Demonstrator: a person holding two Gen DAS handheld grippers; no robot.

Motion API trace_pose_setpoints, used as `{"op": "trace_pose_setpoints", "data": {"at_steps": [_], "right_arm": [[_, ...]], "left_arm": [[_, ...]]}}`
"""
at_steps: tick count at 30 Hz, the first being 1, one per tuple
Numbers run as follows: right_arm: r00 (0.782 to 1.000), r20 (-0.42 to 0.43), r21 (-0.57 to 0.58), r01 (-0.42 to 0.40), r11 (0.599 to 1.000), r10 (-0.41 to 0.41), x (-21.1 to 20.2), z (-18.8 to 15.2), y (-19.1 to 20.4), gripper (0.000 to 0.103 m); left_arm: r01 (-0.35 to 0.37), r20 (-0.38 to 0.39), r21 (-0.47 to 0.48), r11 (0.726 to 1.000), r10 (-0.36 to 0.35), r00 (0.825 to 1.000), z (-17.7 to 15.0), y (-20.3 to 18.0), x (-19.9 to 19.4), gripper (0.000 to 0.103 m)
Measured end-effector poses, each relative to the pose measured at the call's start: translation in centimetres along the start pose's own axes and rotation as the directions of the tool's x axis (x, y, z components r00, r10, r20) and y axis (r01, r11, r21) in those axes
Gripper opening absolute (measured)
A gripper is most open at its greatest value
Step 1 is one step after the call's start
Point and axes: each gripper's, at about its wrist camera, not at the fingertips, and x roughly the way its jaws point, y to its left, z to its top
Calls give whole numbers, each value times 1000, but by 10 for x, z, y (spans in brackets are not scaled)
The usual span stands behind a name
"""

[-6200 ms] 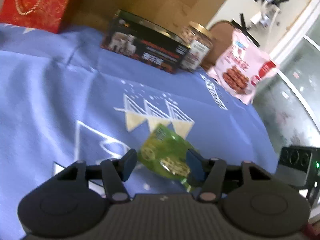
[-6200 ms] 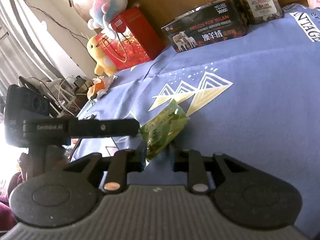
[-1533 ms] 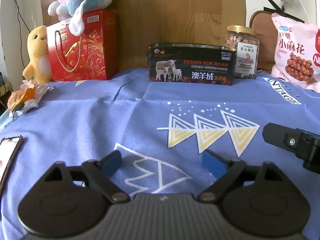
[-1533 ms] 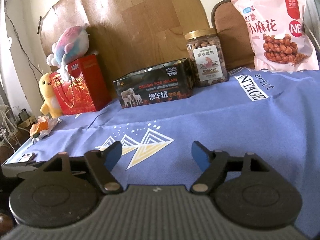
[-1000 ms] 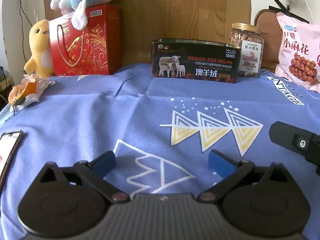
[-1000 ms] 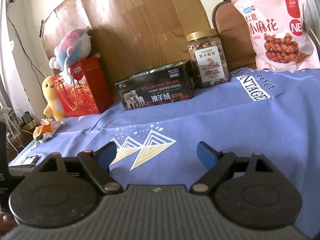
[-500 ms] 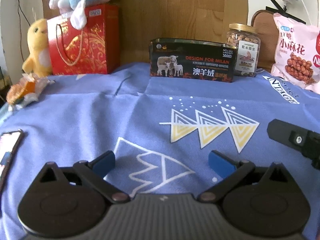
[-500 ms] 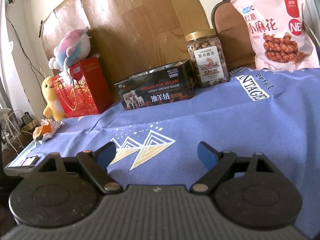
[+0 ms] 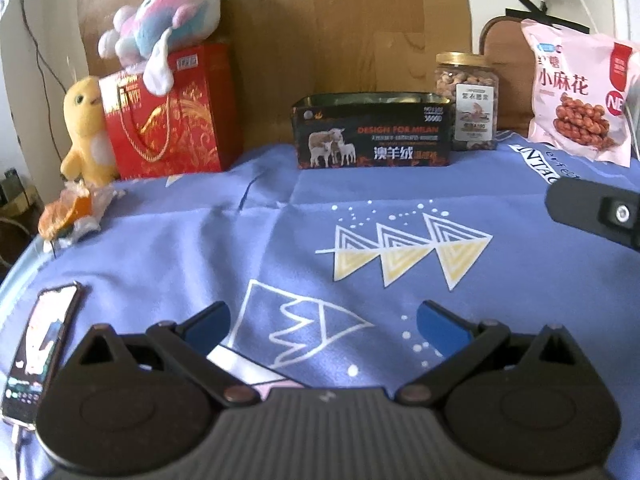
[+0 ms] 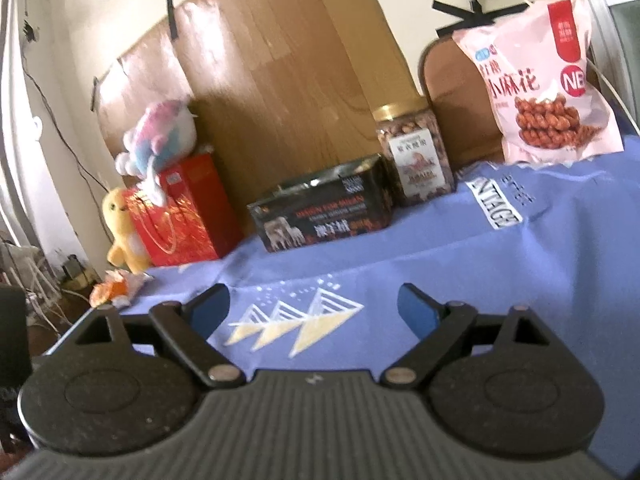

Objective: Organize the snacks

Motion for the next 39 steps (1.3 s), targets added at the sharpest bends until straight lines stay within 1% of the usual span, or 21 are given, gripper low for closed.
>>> {"op": "trace_pose_setpoints", "data": {"at_steps": [6, 18, 24, 35, 39], "right_arm": [[1000, -2, 4, -8, 1000, 8, -2, -1, 2, 94], [1000, 2, 24, 0, 1000, 0, -4, -4, -1, 94], [1000, 1, 31, 1, 1000, -1, -5, -5, -1, 95], [1000, 10, 42, 3, 999, -3, -7, -5, -3, 95], [1000, 9, 45, 2, 999, -3, -8, -5, -3, 95]], "left_arm": [[-24, 23, 30, 999, 23, 999, 1, -4, -9, 103], [-74, 16, 74, 995, 73, 997, -3, -9, -5, 103], [-102, 33, 82, 991, 100, 994, -3, -9, -6, 103], [-130, 66, 96, 987, 124, 990, -2, -10, -10, 103], [-160, 71, 100, 982, 153, 986, -2, -11, -9, 103]]}}
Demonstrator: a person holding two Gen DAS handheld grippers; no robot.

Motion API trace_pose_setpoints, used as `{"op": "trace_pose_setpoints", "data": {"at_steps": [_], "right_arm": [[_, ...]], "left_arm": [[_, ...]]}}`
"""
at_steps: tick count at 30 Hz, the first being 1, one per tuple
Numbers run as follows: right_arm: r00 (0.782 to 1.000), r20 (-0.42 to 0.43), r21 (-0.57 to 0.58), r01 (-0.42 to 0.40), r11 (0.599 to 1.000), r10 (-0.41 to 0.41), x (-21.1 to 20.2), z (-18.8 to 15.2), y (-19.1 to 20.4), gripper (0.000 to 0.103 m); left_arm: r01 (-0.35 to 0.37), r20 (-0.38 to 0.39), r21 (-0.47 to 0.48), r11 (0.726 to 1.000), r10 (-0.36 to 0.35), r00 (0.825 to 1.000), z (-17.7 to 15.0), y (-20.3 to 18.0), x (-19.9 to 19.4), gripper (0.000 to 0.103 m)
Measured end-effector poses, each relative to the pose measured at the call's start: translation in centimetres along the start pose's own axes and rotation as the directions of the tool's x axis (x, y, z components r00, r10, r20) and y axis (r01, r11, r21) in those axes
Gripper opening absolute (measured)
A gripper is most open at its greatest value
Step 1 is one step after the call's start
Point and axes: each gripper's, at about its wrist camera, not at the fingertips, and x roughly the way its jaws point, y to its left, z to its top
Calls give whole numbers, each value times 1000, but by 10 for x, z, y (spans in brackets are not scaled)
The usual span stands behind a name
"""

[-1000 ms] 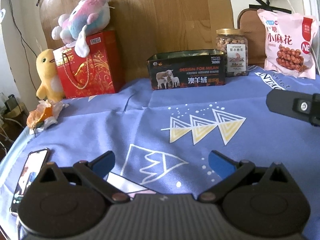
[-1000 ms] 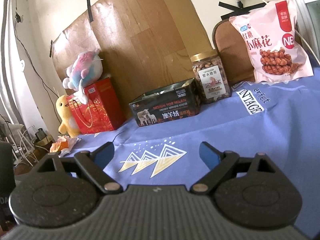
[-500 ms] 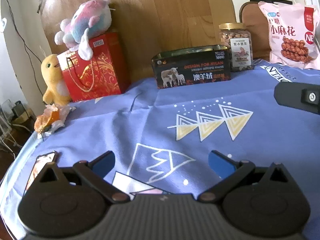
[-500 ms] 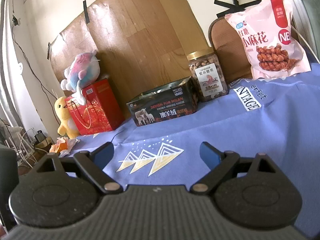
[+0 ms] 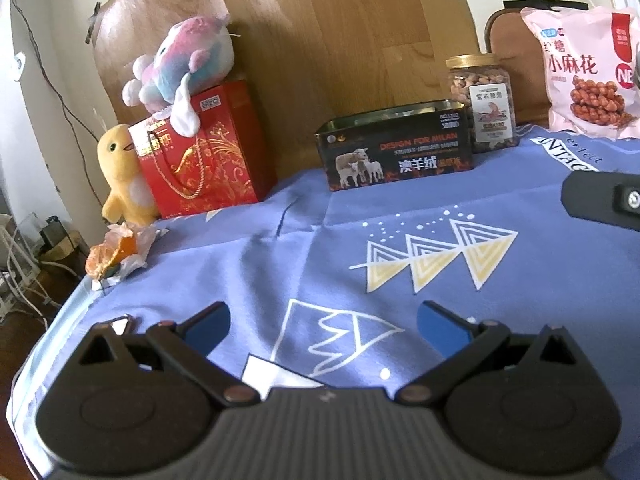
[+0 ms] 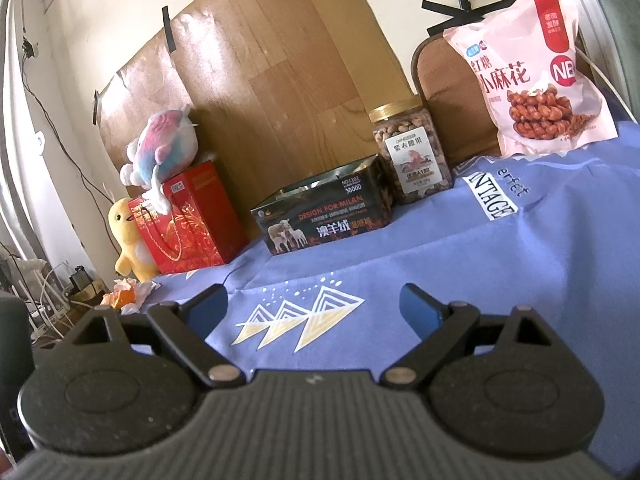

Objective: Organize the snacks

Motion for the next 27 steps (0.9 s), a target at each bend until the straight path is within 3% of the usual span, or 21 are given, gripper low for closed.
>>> {"op": "trace_pose_setpoints", "data": {"at_steps": [27], "right_arm": [[1000, -6, 30, 6, 1000, -6, 1, -4, -5, 95]], "left_arm": [[-39, -28, 14, 999, 40, 999, 1, 1, 8, 103]]}}
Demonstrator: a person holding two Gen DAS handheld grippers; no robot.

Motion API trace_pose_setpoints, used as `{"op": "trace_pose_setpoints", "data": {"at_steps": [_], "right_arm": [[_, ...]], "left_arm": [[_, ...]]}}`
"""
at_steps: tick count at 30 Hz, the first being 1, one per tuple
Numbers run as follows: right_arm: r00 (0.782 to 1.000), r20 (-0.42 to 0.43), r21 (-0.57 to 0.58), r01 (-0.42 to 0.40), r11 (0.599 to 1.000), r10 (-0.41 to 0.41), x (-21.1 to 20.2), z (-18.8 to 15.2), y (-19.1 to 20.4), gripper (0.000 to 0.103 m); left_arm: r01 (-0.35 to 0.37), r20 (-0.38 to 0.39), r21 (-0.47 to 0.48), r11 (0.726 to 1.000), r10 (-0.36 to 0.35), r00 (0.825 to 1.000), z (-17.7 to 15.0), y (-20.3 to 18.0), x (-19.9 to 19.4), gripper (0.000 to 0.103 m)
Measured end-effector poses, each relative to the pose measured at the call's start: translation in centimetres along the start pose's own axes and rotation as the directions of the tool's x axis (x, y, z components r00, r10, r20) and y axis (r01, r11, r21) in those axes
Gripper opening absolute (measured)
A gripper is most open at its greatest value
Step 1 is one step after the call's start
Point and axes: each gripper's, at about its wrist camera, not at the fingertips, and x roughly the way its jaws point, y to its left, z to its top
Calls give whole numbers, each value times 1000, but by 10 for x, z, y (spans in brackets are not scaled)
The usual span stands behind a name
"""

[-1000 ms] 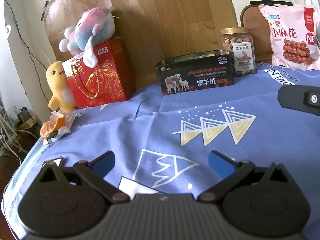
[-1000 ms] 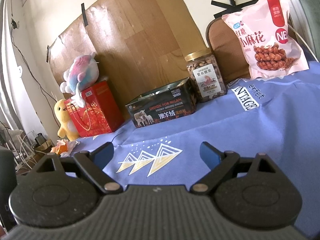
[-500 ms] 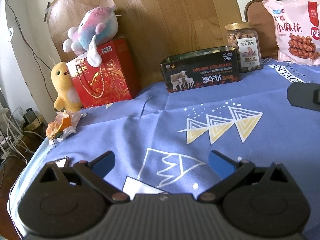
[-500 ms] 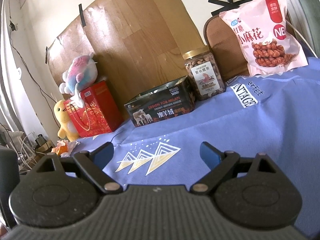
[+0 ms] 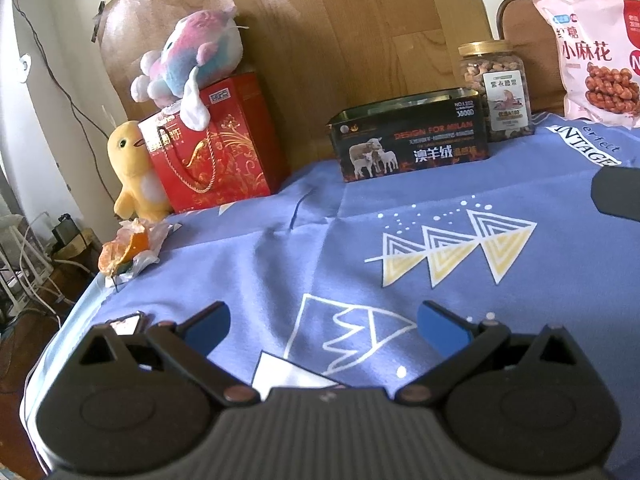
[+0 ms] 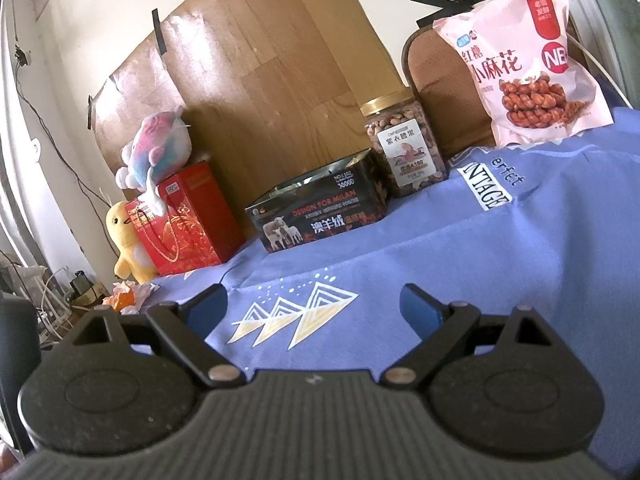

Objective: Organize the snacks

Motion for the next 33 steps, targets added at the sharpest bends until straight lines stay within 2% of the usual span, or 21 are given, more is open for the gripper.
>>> {"op": "trace_pose_setpoints", "data": {"at_steps": [33], "right_arm": [[1000, 5, 23, 3, 1000, -3, -2, 0, -4, 95]], "left_arm": [[-29, 0, 25, 999, 29, 1000, 3, -5, 1, 103]]}}
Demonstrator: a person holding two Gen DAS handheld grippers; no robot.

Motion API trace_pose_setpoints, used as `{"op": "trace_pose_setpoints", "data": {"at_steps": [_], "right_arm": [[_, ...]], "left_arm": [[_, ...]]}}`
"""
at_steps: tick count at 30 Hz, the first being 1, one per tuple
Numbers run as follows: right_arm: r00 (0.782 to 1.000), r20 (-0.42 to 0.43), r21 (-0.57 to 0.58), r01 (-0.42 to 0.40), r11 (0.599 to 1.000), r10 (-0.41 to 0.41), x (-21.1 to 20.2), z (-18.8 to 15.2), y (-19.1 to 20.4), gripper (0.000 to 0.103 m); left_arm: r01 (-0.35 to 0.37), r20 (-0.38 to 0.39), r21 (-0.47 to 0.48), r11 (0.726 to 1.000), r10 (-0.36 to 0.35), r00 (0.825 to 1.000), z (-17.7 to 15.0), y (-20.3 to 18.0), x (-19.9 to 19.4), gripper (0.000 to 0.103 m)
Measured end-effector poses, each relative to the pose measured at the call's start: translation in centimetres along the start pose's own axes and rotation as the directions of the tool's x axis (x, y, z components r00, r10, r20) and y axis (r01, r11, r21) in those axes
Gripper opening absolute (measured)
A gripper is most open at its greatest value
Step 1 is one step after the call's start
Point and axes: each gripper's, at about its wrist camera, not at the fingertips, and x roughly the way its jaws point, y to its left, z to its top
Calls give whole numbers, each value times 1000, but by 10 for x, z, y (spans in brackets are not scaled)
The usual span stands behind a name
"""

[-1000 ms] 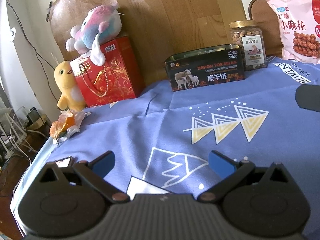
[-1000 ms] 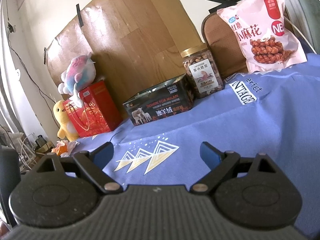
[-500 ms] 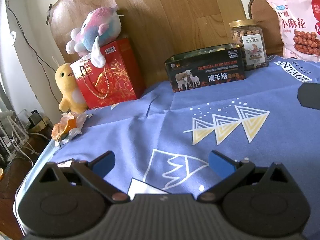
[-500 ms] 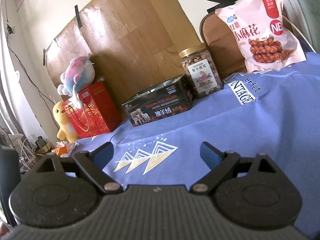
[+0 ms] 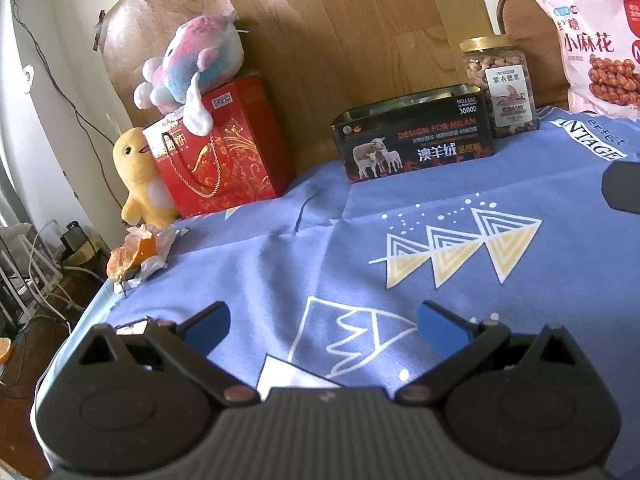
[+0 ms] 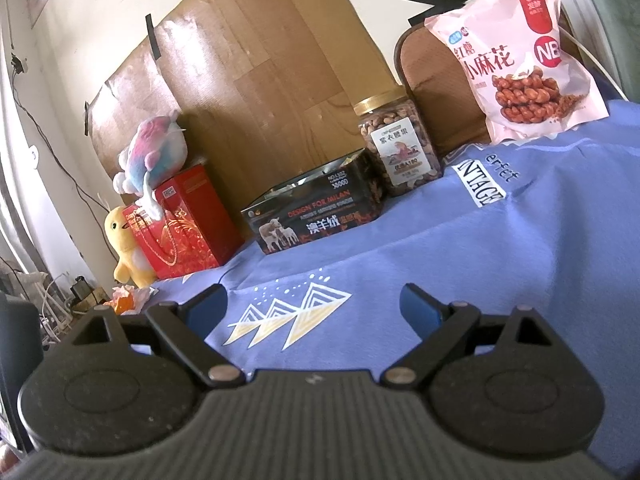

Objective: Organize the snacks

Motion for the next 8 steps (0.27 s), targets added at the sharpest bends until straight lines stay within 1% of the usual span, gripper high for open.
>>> {"op": "trace_pose_setpoints", "data": {"at_steps": [4, 8], "right_arm": [[1000, -1, -1, -1, 1000, 1, 0, 1, 0, 95], [1000, 1, -1, 2, 1000, -2, -1, 0, -1, 95]], "left_arm": [[7, 1, -5, 1000, -7, 1000, 0, 1, 0, 103], [36, 1, -6, 999, -36, 999, 0, 0, -1, 103]]}}
